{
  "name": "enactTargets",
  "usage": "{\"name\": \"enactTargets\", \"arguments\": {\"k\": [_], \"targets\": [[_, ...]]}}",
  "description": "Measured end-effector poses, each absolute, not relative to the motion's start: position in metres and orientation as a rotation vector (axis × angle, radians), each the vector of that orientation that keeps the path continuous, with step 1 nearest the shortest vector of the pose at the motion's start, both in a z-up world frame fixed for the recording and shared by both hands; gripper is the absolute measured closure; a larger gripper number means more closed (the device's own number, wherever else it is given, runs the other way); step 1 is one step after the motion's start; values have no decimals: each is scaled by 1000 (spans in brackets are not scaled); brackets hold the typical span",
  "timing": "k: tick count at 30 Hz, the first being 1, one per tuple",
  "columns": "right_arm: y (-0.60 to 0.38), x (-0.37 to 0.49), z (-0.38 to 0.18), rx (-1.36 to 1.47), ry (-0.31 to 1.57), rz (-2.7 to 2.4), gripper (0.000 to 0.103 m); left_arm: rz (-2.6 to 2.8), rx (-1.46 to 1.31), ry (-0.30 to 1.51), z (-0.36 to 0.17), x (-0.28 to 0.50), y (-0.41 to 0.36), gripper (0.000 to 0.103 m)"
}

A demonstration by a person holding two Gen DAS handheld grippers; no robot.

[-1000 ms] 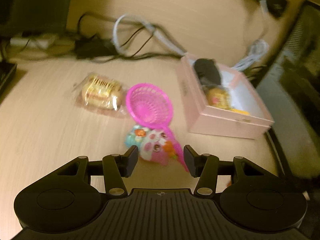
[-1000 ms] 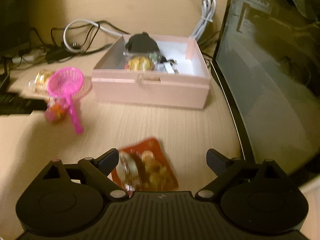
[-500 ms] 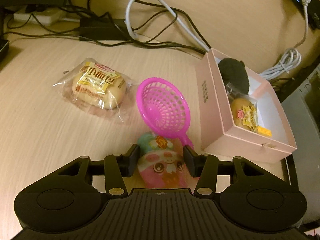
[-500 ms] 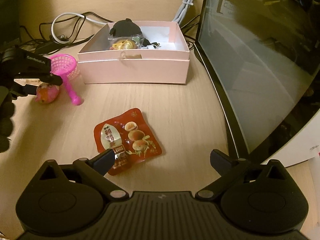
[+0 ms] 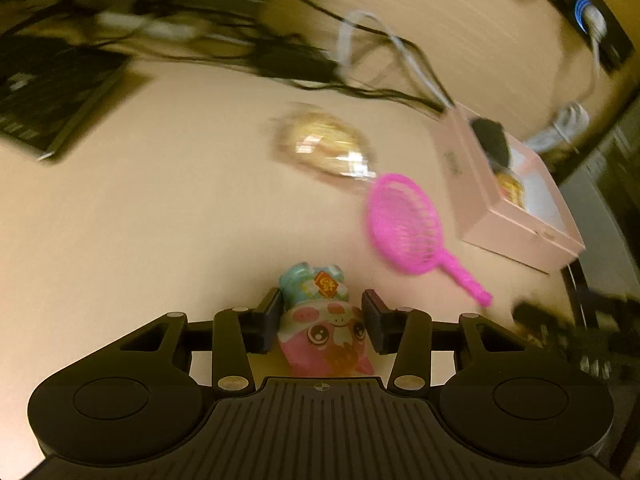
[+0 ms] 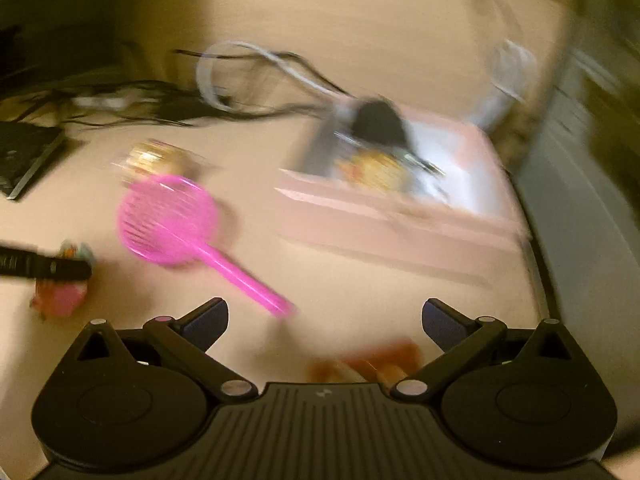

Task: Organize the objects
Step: 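Grasp the second wrapped bun package with the right gripper and set it beside the red packet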

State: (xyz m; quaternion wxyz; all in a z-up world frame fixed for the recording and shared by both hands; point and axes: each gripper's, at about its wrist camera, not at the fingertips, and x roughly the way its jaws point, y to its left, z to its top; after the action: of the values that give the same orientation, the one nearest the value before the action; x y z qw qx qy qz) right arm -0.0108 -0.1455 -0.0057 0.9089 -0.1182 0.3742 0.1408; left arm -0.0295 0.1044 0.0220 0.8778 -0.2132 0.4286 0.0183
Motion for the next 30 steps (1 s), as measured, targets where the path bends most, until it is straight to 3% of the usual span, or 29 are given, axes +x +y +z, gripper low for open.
{"name": "enactTargets", "arguments": {"k": [7, 16, 17, 18, 19, 20, 30], "targets": [[-37, 44, 11, -289, 740, 529, 0, 110, -517, 855, 30, -70, 147, 56], [59, 116, -40, -476, 823, 562, 1, 138, -547, 847, 32, -97, 172, 56], [60, 118, -42, -480, 833, 568, 16, 142, -548, 848, 32, -97, 174, 56], [62, 119, -43, -480, 847, 584, 23, 146, -549, 850, 31, -97, 174, 56], [61, 120, -41, -460, 853, 605, 41, 147, -550, 853, 30, -96, 174, 56], [60, 121, -39, -455, 862, 608, 46, 146, -550, 856, 30, -97, 175, 56], [-14, 85, 25, -364, 720, 537, 50, 12, -492, 895, 28, -65, 135, 56]]}}
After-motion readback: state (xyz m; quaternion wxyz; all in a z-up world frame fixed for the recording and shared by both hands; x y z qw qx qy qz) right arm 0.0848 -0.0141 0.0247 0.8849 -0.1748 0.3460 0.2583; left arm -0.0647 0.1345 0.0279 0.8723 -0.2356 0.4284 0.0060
